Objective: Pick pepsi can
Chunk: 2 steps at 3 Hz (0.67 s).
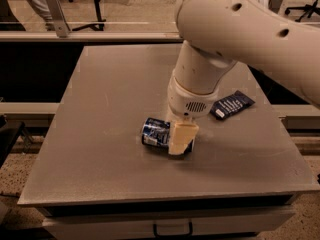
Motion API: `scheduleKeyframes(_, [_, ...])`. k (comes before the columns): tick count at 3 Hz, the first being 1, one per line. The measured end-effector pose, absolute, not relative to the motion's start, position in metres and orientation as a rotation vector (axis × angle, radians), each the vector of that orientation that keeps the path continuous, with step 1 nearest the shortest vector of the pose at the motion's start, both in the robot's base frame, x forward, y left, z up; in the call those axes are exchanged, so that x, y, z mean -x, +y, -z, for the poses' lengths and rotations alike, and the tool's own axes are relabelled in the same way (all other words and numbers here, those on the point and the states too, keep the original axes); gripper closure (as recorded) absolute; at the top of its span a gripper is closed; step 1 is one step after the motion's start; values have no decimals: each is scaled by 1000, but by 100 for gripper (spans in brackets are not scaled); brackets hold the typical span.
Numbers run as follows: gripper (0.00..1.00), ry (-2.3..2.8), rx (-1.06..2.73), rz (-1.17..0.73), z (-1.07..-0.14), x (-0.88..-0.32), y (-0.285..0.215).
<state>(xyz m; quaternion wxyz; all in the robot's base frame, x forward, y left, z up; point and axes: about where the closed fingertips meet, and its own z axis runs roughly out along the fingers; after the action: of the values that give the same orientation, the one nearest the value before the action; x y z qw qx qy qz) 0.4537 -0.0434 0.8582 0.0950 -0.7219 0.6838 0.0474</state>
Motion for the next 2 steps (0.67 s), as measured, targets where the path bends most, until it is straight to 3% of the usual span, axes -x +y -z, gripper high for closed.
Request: scheduleKeyframes(2, [94, 2025, 2145, -147, -872, -455, -47])
